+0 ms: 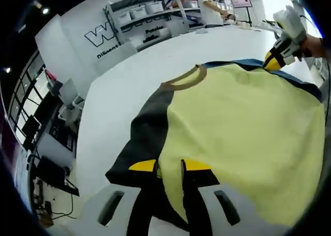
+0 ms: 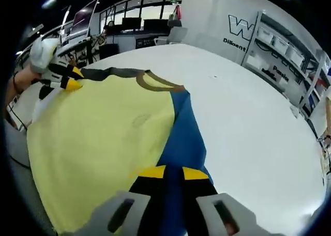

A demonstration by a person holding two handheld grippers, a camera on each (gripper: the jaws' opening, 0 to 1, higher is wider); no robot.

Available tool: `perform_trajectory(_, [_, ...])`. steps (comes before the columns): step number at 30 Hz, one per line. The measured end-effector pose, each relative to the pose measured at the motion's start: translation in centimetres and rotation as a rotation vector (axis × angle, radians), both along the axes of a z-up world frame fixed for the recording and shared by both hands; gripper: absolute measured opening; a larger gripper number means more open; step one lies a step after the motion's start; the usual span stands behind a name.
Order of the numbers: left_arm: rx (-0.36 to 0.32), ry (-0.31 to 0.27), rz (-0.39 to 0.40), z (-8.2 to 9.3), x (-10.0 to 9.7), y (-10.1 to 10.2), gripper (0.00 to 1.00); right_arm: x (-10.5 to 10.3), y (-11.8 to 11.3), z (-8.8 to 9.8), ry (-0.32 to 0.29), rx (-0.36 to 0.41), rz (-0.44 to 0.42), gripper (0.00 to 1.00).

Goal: Fold the garment on the visible template until the final outline fits inside the template.

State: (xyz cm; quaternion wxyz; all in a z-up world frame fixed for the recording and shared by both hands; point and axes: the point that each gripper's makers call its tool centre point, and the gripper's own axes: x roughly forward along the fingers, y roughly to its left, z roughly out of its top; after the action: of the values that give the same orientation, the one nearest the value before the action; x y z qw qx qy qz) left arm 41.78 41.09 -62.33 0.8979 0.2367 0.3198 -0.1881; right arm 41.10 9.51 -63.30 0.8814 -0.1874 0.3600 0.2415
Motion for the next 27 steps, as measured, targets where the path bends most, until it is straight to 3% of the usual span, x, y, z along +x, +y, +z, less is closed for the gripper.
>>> perform_trajectory(5, [-0.044, 0.018, 0.022, -0.5, 1.0, -0.3, 0.11, 0.4, -0.6, -0.7, 0.025, -0.020, -0.011, 0.00])
perform_trajectory(8, [-0.050, 0.028, 0.010, -0.9, 1.2, -0.7, 0.00, 0.4, -1.1, -1.3, 0.024, -0.055, -0.003, 0.00])
perform_trajectory(9, [-0.045, 0.031, 0.013, -1.0, 1.3, -0.7, 0.00, 0.3, -1.6, -1.7, 0.049, -0.070, -0.025, 0.00])
perform_trajectory(13, [-0.062, 0.040, 0.023, -1.1, 1.5, -0.8, 0.00, 0.5, -1.4, -1.4, 0.032, -0.068, -0.003, 0.00])
perform_trajectory(18, [-0.130, 0.040, 0.049, -1.4, 2.4, -1.5, 0.00, 1.2, -2.1, -1.6, 0.015, -0.105, -0.018, 0.00])
perform_trajectory(27, [-0.139, 0.062, 0.064, -1.5, 4.0, -2.1, 0.00, 2.8, -3.3, -1.6, -0.013, -0.121, -0.038, 0.00])
